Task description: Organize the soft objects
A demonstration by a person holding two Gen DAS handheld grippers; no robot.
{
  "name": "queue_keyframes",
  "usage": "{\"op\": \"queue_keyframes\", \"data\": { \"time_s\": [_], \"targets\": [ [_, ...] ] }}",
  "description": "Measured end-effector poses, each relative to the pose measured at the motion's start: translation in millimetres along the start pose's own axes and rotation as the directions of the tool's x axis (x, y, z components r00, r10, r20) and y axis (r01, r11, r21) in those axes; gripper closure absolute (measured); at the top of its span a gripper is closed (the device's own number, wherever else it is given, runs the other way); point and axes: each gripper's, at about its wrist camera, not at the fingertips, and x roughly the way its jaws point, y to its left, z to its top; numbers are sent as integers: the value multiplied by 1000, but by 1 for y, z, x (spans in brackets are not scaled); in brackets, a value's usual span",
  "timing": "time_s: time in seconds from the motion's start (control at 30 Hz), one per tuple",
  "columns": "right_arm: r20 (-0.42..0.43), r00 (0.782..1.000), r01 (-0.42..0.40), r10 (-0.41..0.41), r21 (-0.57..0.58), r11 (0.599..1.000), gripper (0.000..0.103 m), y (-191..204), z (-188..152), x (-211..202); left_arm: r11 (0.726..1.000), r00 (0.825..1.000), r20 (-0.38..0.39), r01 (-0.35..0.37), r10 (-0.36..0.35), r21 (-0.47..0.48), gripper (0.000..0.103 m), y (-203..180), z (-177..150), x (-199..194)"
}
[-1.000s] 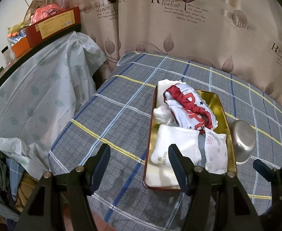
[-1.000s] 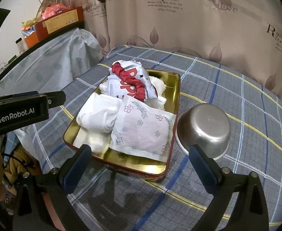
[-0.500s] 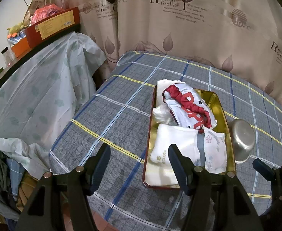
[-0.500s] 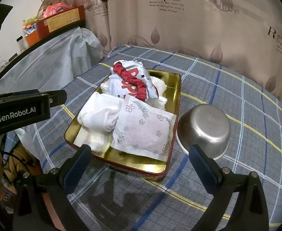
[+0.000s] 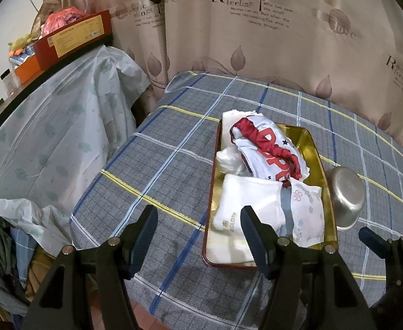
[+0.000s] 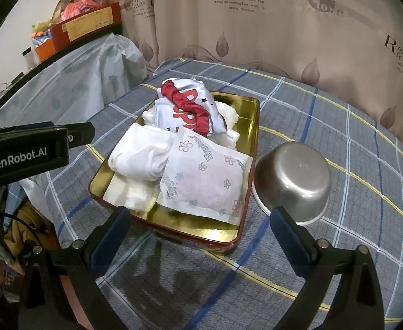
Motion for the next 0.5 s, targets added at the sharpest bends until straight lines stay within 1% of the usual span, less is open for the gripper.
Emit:
{"op": "queue_keyframes", "data": {
  "time_s": [0.5],
  "targets": [
    [-6,1000,2,-2,0,1000,2,-1,-3,1,1000,1000,-8,1,-1,6,39,0,1,1]
  ]
}}
